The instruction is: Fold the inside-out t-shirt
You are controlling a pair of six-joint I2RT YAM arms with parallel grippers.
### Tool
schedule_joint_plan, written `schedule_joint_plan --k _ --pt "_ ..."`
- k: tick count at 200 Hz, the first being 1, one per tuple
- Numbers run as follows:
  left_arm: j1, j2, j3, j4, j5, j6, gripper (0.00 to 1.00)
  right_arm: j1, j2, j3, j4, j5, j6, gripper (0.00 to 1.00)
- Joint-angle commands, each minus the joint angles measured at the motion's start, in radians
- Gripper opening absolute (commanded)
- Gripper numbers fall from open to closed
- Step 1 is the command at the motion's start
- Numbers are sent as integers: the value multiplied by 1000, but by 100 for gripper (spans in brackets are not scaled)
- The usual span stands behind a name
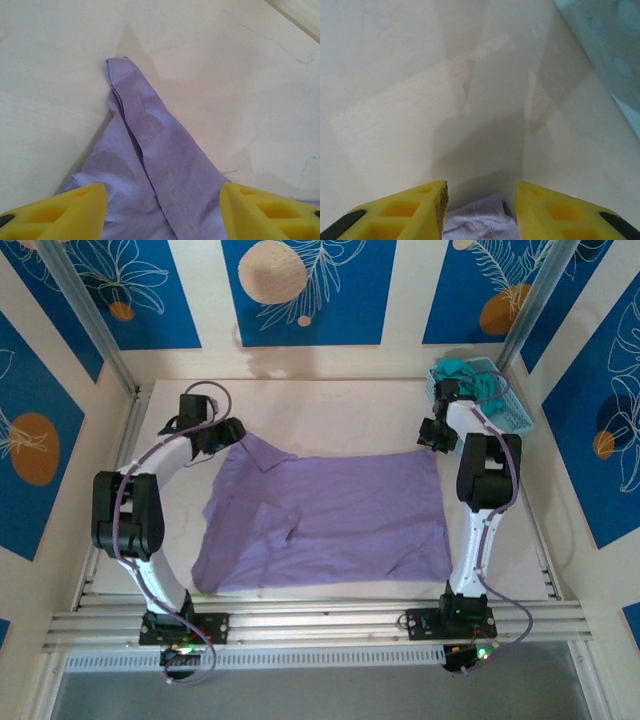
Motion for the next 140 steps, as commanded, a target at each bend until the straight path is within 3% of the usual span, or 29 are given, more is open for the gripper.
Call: schedule_joint_plan --k 1,36,140 --pt "7 4 15 -21 -6 21 61 30 -57 35 -68 76 -60 42" --pt "8 9 1 -9 -5 22 61 42 -56 -29 -40 87 -64 44" --pt "9 19 9 -8 -2 33 61 31 38 -2 -64 38 -58 43"
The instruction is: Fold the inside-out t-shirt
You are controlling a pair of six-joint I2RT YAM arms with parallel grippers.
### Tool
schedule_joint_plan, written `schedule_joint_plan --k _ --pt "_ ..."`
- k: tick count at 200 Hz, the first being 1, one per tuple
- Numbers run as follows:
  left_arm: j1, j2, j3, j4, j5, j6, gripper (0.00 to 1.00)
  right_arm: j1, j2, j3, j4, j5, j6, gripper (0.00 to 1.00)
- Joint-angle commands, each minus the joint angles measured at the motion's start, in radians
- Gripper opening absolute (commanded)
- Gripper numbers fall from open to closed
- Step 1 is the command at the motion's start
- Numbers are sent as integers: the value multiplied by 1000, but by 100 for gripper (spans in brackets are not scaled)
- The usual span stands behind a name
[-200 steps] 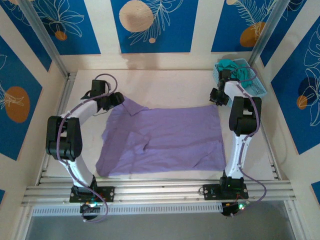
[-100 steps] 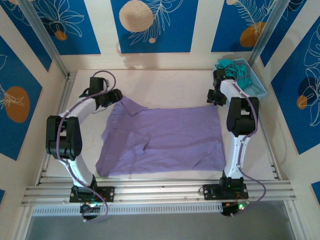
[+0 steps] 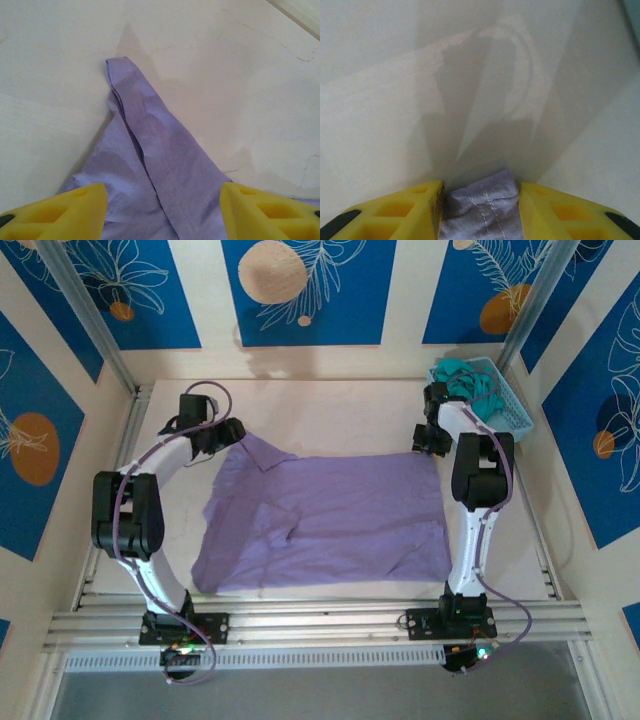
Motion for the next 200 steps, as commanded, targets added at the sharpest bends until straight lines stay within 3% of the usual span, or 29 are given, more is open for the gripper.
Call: schedule_joint_plan --k 1,52,89,127,200 --pt "9 19 10 -8 -2 22 61 -4 18 2 -26 -17 -6 43" --pt "22 70 60 -20 -26 34 61 -9 30 18 -10 -22 -19 22" --pt "45 221 238 -133 -76 72 61 -6 20 15 4 -23 -36 11" --pt "49 390 442 -240 -44 105 60 -6 -2 -4 22 -23 -45 7" --pt "30 596 701 -362 31 129 48 -8 -21 -17 36 -47 -48 6"
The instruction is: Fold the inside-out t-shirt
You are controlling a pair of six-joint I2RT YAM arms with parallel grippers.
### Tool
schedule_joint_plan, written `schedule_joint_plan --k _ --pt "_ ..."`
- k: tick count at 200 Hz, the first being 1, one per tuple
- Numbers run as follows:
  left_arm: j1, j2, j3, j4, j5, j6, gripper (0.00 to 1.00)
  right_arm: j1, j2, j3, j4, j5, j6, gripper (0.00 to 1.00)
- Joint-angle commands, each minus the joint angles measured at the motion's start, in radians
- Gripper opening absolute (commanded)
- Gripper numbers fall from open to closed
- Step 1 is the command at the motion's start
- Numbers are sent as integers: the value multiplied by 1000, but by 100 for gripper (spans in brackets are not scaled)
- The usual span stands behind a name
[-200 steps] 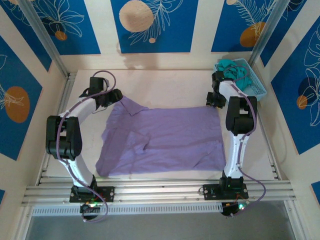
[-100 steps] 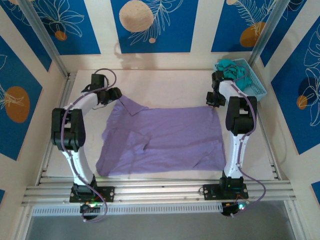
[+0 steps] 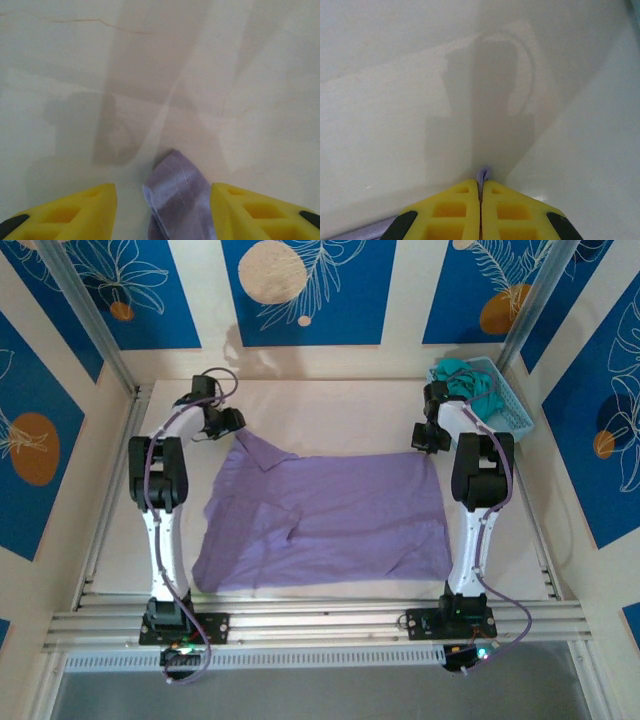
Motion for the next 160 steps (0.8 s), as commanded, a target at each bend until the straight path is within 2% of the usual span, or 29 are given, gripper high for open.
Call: schedule_joint_plan --k 1,45,103,137,160 --pt "-10 50 78 -82 38 30 48 -7 -21 -21 16 -31 -13 6" --pt "-15 90 109 -81 53 28 31 -8 -24 -24 15 -35 -20 6" --pt "-13 92 186 -108 55 51 0 -10 -36 -4 17 -30 -26 6" --pt "-11 -32 156 -103 70 42 0 -18 -80 -4 40 -44 -33 6" --pt "-11 -214 -46 11 131 -27 0 -22 -131 -35 66 -67 -40 6"
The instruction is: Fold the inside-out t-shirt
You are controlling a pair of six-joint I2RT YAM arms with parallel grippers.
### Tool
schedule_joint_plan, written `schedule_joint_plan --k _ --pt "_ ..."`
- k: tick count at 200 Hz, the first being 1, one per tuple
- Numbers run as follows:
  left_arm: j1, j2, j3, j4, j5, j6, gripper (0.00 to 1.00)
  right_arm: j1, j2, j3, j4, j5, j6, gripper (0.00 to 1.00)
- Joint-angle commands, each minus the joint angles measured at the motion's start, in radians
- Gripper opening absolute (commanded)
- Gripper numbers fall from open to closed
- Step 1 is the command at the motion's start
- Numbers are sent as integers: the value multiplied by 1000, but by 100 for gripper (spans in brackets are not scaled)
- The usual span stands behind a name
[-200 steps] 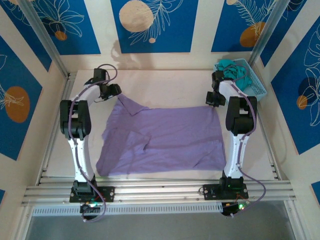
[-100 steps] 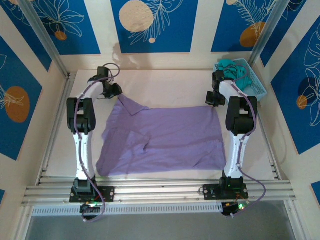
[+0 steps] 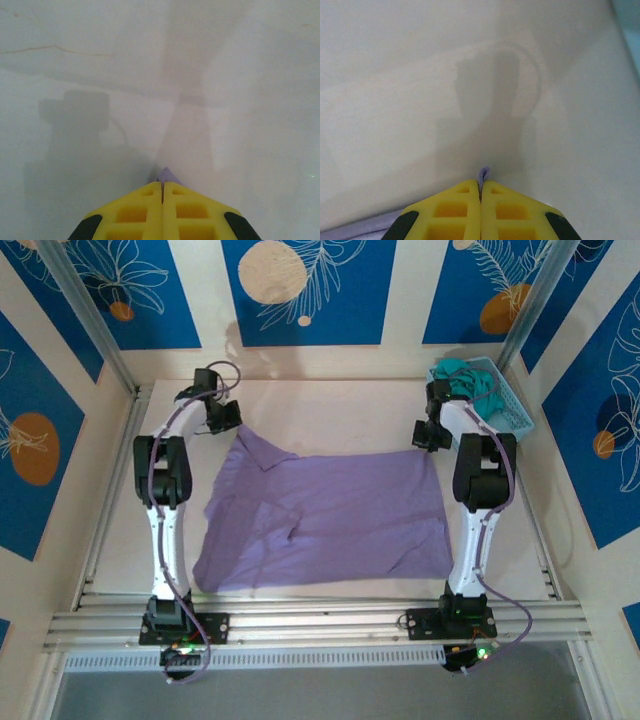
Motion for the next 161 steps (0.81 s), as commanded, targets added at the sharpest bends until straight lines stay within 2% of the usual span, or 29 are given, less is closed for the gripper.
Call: schedule_joint_plan --k 1,26,57,88,112,134,161 --pt "-1 -229 -138 77 76 -58 0 -13 -100 -24 38 -41 -21 6" --pt "-1 -445 -379 182 90 -123 0 -13 -158 -69 44 -57 -32 6" --pt "-1 -686 -626 199 116 -173 0 -15 -247 -166 46 -54 -28 7" --pt "0 -903 -773 89 140 -159 0 -31 -354 -273 56 -59 -11 8" --pt "4 -1052 -845 -56 104 -107 0 -37 -434 -361 54 -72 12 8" --pt "10 -1146 -866 -188 84 -70 0 -45 -502 -440 48 -94 36 7" --pt "10 -1228 -908 -290 111 -64 0 -66 -582 -538 45 -113 60 6"
